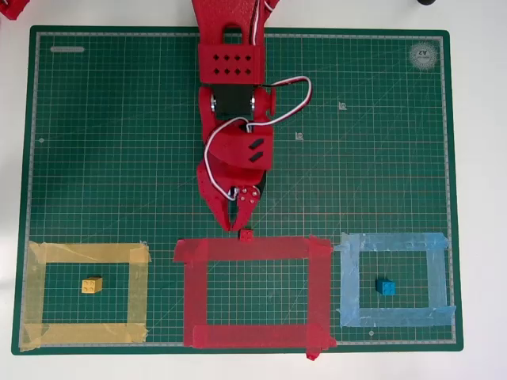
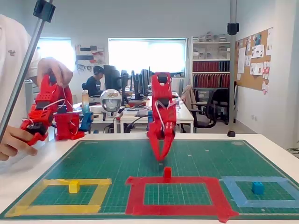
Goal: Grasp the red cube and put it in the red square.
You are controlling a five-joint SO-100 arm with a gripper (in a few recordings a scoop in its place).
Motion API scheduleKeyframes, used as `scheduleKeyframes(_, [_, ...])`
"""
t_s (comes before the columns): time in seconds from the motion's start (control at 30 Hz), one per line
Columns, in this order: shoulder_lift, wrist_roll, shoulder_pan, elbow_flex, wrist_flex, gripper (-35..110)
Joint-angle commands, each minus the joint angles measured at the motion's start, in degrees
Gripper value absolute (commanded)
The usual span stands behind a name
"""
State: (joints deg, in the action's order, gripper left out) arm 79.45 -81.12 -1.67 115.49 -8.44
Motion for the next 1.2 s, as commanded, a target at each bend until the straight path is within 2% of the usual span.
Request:
scheduleKeyframes(0.0, [5.1, -3.52, 0.18, 8.96, 14.5, -2])
scheduleKeyframes(0.27, [-4.22, -5.01, -0.53, 9.14, 29.27, -2])
scheduleKeyframes(0.57, [-7.12, -6.15, -1.05, 7.12, 29.36, -2])
scheduleKeyframes(1.17, [-1.76, -5.98, -6.06, 15.29, 24.43, -2])
